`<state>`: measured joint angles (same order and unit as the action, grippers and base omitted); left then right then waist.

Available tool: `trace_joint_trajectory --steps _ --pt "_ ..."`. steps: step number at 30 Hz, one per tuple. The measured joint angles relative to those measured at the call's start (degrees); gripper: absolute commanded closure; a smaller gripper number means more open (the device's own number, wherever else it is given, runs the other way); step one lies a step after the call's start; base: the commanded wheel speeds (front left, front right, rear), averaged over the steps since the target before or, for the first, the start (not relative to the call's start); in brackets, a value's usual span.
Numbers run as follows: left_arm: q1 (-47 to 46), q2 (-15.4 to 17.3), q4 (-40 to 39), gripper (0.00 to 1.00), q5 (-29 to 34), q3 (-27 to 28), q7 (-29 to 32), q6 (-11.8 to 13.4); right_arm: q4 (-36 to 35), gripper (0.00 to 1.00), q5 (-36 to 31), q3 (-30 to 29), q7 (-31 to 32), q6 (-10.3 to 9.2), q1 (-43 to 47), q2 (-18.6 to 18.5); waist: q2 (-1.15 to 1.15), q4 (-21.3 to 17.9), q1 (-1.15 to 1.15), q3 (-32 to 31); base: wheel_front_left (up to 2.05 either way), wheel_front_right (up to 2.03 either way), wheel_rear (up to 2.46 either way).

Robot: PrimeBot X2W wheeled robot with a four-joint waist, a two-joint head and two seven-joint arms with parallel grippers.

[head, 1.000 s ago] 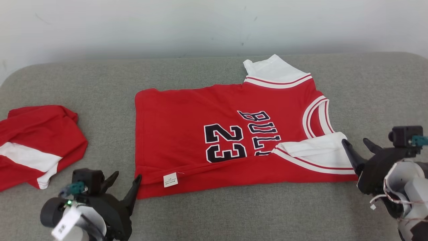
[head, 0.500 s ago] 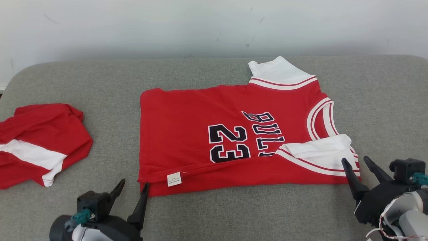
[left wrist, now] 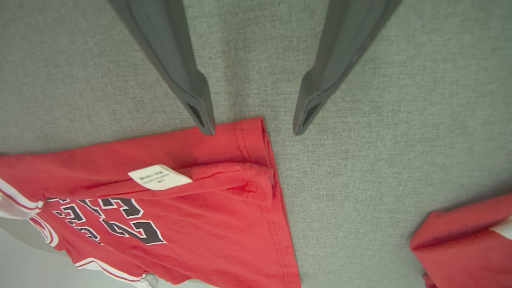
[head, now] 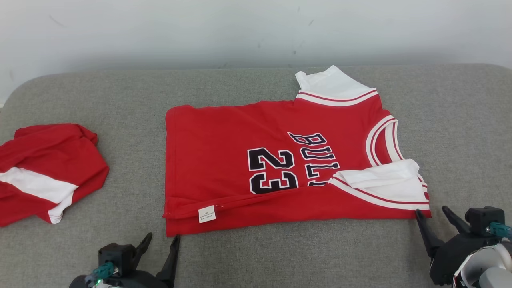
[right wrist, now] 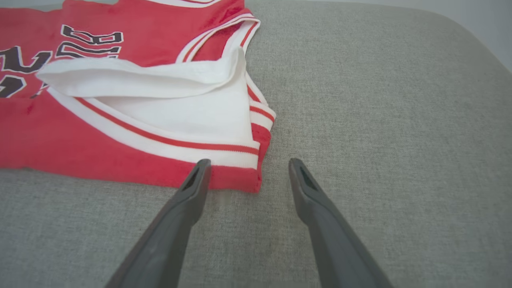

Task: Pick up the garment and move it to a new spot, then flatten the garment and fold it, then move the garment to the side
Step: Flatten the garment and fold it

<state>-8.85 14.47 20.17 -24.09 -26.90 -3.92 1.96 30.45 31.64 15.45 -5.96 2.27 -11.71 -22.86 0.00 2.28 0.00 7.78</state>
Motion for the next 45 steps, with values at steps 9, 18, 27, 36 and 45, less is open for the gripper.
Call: trace_joint_trajectory --steps 9,18,27,36,45 --pt "-3.3 -2.0 5.0 0.00 -2.2 -0.2 0.1 -1.2 1.9 0.00 0.0 1.1 1.5 -0.23 -0.7 0.8 0.00 0.2 0.00 0.2 0.00 0.00 0.00" --pt "-5.8 -3.5 10.0 0.00 -3.3 -0.3 0.4 -3.6 3.8 0.00 0.0 1.8 2.6 -0.23 -2.1 1.9 0.00 0.3 0.00 0.4 0.00 0.00 0.00" --pt "-7.2 -4.5 14.0 1.00 -5.4 -0.3 0.3 -5.6 5.3 1.00 0.0 2.8 3.5 0.53 -3.0 2.5 0.00 0.1 0.00 0.1 0.00 0.00 0.00" --pt "-7.8 -4.9 16.5 1.00 -5.4 -0.9 -1.1 -6.6 6.7 1.00 0.3 2.7 3.4 1.14 -3.2 2.7 0.00 0.0 0.00 -0.5 0.00 0.00 0.00" --pt "-6.5 -3.2 17.1 1.00 -5.4 -1.0 -2.5 -7.5 5.8 1.00 2.6 1.2 1.7 2.27 -2.7 2.6 0.00 -0.1 0.00 -2.7 0.00 0.00 0.00"
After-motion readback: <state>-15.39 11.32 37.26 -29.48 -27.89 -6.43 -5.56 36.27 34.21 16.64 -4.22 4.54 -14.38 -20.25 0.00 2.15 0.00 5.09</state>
